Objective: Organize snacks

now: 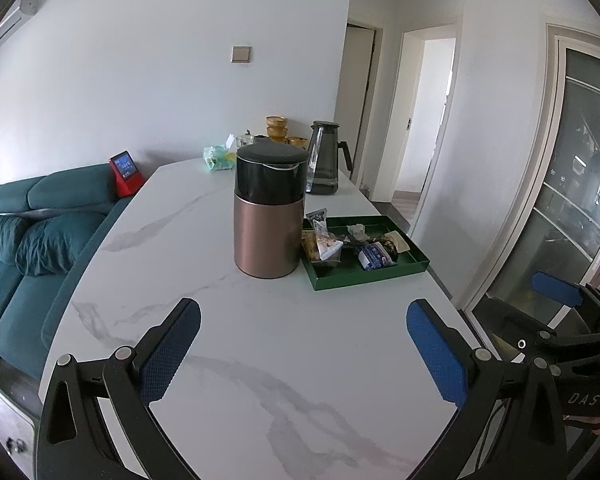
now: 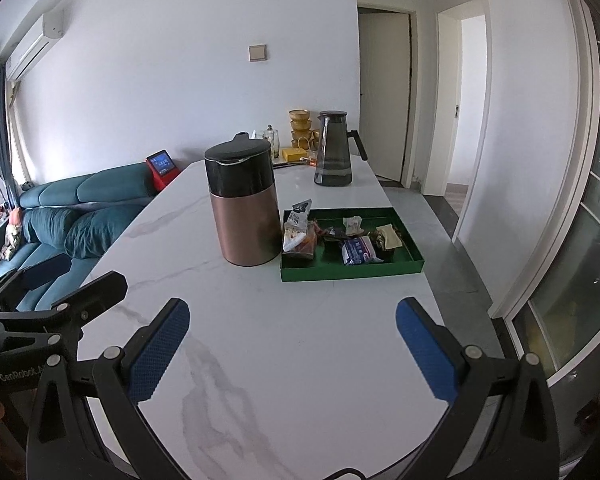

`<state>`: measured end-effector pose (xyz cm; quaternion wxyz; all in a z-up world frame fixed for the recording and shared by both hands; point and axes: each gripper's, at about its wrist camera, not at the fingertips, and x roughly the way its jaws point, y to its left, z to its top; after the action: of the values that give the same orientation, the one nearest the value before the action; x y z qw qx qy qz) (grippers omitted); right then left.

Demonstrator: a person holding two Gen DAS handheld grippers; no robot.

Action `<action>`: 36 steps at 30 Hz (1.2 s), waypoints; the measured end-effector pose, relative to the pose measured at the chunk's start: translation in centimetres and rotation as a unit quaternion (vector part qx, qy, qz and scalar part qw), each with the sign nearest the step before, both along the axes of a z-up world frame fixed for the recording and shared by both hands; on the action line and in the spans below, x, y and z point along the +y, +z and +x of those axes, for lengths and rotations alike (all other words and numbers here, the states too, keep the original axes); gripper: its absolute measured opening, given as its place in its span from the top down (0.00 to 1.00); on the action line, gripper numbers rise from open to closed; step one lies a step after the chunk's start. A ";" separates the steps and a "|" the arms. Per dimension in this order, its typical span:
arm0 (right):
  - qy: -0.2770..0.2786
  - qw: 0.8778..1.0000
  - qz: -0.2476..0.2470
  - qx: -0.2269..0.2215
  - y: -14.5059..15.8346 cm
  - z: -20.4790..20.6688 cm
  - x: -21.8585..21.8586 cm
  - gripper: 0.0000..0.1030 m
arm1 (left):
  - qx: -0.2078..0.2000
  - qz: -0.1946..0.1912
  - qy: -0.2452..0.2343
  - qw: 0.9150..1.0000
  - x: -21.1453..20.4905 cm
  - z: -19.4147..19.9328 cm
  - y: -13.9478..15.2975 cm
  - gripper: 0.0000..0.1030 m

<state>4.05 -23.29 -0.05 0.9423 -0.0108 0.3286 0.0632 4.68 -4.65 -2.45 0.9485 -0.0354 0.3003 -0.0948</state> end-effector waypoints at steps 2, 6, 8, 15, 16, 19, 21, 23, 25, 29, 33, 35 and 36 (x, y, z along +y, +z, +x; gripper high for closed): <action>0.000 1.000 -0.001 -0.001 0.1 -0.1 0.0 0.00 | 0.000 0.000 0.000 1.000 -0.1 0.0 0.0 0.02; -0.001 1.000 0.001 0.000 0.1 0.0 -0.1 0.00 | 0.002 -0.002 -0.002 1.000 -0.3 0.1 0.0 0.02; -0.001 1.000 -0.003 -0.002 0.3 0.0 -0.3 0.00 | 0.003 -0.002 -0.003 1.000 -0.5 0.2 0.0 0.02; -0.004 1.000 -0.002 -0.002 0.6 -0.3 -1.2 0.00 | 0.004 0.000 -0.005 1.000 -1.1 0.2 0.1 0.02; -0.004 1.000 -0.002 -0.002 0.5 -0.2 -1.2 0.00 | 0.004 0.000 -0.006 1.000 -1.1 0.3 0.1 0.02; -0.005 1.000 -0.002 0.000 0.5 -0.4 -1.5 0.00 | 0.006 0.000 -0.008 1.000 -1.4 0.4 0.1 0.02; -0.006 1.000 -0.004 0.001 0.5 -0.3 -1.6 0.00 | 0.009 0.001 -0.008 1.000 -1.6 0.6 0.0 0.02; -0.006 1.000 -0.004 0.001 0.5 -0.3 -1.7 0.00 | 0.009 0.001 -0.008 1.000 -1.6 0.6 0.0 0.02; -0.006 1.000 -0.005 0.001 0.5 -0.3 -1.7 0.00 | 0.009 0.001 -0.009 1.000 -1.7 0.6 0.0 0.02; -0.006 1.000 -0.004 0.001 0.5 -0.3 -1.7 0.00 | 0.010 0.001 -0.010 1.000 -1.9 0.6 0.0 0.02; -0.006 1.000 -0.004 0.002 0.5 -0.3 -1.7 0.00 | 0.010 0.001 -0.009 1.000 -1.9 0.6 0.0 0.02; -0.006 1.000 -0.004 0.002 0.5 -0.4 -1.7 0.00 | 0.010 0.001 -0.010 1.000 -1.8 0.6 0.0 0.02; -0.005 1.000 -0.005 0.001 0.5 -0.4 -1.7 0.00 | 0.010 0.001 -0.010 1.000 -1.8 0.6 0.0 0.02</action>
<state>3.63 -25.03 0.50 0.9421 -0.0132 0.3302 0.0566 5.27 -6.44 -2.46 0.9445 -0.0324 0.3101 -0.1036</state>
